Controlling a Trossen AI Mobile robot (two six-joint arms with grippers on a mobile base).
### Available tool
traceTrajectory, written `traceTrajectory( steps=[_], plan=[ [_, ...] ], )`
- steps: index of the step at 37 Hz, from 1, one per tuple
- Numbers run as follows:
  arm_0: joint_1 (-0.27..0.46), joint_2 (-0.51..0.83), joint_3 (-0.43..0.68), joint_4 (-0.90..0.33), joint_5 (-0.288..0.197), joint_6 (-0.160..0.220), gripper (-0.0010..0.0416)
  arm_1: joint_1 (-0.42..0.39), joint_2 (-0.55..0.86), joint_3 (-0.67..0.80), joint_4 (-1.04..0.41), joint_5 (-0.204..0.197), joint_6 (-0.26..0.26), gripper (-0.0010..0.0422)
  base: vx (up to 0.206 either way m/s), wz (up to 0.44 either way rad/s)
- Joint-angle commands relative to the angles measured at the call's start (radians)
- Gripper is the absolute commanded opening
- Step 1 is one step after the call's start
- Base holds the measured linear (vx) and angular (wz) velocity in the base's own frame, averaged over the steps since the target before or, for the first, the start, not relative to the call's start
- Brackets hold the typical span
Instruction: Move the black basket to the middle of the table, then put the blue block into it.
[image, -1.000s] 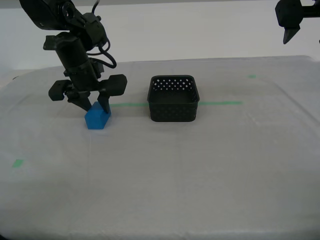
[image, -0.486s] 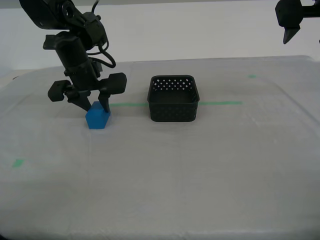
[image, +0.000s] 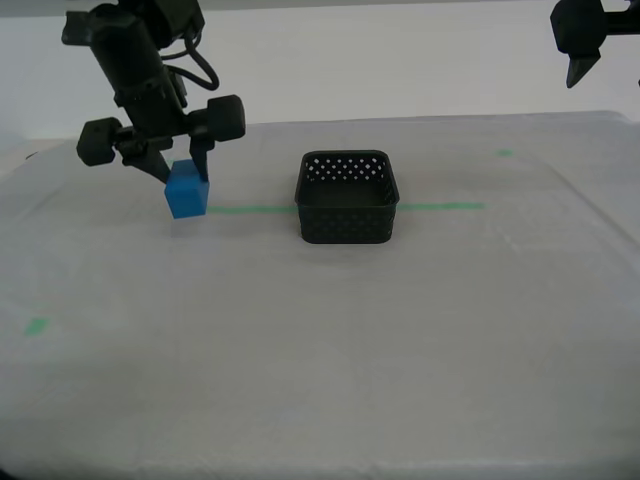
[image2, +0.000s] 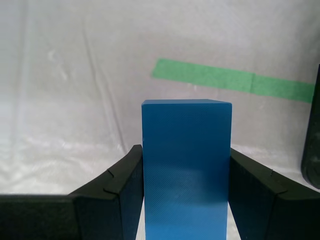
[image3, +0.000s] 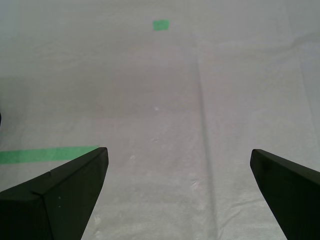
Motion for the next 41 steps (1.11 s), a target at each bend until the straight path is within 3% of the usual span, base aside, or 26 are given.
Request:
traceTrajectory(
  steps=[1, 7, 21, 41],
  plan=[
    [0.000, -0.001, 0.001, 0.000, -0.001, -0.002, 0.0398, -0.013, -0.014, 0.040, -0.074, -0.029, -0.013, 0.0000, 0.000, 0.000],
    [0.000, -0.001, 0.001, 0.000, -0.001, -0.002, 0.0398, -0.035, -0.018, 0.111, -0.153, -0.033, -0.030, 0.0000, 0.000, 0.000],
    [0.000, -0.001, 0.001, 0.000, 0.000, -0.002, 0.0399, -0.123, 0.002, 0.224, -0.161, -0.084, -0.093, 0.0000, 0.000, 0.000],
    [0.000, -0.001, 0.001, 0.003, -0.001, -0.002, 0.0398, -0.260, 0.260, 0.542, -0.207, -0.080, -0.092, 0.0000, 0.000, 0.000]
  ],
)
